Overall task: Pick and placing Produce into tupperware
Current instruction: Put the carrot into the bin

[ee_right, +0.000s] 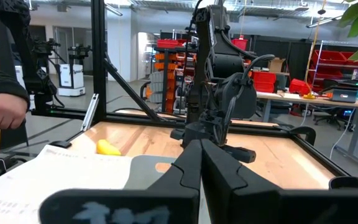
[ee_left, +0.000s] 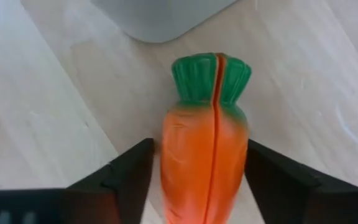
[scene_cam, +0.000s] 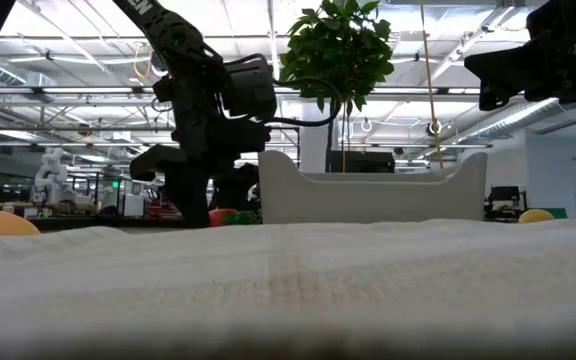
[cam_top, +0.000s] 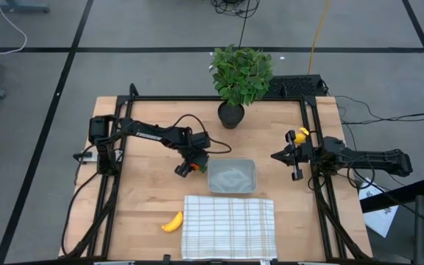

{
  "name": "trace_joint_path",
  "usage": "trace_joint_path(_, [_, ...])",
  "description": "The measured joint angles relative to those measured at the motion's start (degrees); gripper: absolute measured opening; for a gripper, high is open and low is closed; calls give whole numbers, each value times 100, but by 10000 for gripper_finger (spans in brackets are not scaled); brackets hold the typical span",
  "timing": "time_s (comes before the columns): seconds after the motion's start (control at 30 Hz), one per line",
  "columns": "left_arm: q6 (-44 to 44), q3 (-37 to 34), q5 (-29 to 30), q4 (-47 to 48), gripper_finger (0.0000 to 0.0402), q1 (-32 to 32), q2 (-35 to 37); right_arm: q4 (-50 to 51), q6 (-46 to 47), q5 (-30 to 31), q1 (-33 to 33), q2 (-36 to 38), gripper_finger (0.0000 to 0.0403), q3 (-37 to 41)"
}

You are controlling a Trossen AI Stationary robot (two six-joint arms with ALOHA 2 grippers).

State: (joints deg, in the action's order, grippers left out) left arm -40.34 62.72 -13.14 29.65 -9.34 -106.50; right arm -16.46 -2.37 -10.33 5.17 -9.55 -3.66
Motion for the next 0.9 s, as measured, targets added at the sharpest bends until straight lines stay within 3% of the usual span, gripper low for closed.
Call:
trace_joint_path(0.17, [4,2,88,8,163,2,0,1,-2,0,-1,0,0,0])
trace_joint_path(0.3, [-4,10,107,21,134,4,2,1,-2,0,-1,-1,0,0])
trace_joint_path(0.6, [12,508,185,797,164,11,0,1,-4,0,0,1,0,2])
trace_joint_path(0.9, [-62,1196,185,1548,155,11,0,1,-2,0,0,1,0,2])
